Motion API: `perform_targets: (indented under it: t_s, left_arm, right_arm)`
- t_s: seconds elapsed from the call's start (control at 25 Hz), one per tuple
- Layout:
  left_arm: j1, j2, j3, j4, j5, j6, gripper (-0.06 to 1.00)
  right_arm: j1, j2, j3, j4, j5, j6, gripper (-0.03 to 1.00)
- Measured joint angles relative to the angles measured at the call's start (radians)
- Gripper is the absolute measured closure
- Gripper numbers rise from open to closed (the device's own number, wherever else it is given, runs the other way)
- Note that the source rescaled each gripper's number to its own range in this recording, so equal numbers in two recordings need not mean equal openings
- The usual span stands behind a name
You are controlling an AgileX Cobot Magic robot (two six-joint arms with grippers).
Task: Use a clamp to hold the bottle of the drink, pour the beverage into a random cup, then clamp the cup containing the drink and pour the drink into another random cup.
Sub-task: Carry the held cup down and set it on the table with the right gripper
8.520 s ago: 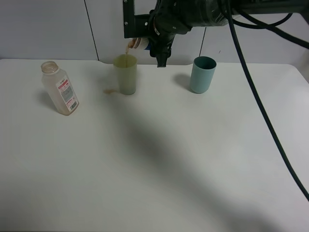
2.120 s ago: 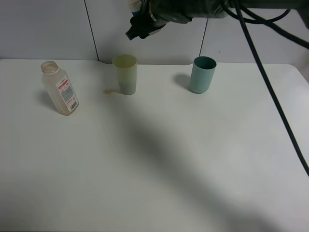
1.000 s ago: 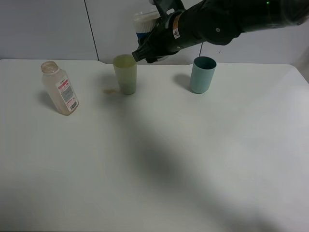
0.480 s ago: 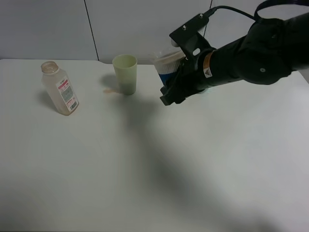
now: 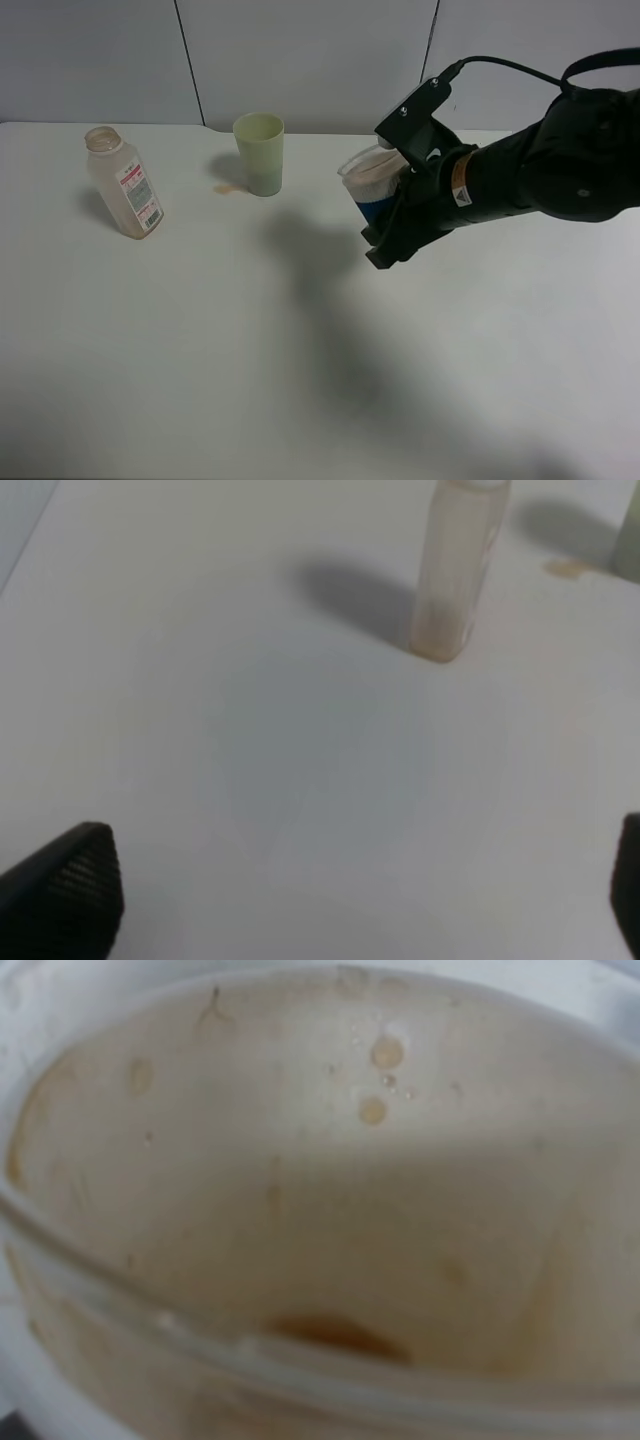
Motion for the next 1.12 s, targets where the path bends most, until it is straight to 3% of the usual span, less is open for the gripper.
perform_targets:
  t_s: [0.6, 1.12]
  left_arm:
    - [0.000, 0.000, 0.000, 0.000, 0.000, 0.000, -0.04]
    - [0.000, 0.000, 0.000, 0.000, 0.000, 0.000, -0.04]
  right_arm:
    - [-0.100, 0.033, 0.155, 0.164, -0.362, -0.215, 0.97]
    - [-0.101, 0.245, 0.155, 0.179, -0.702, -0.275, 0.97]
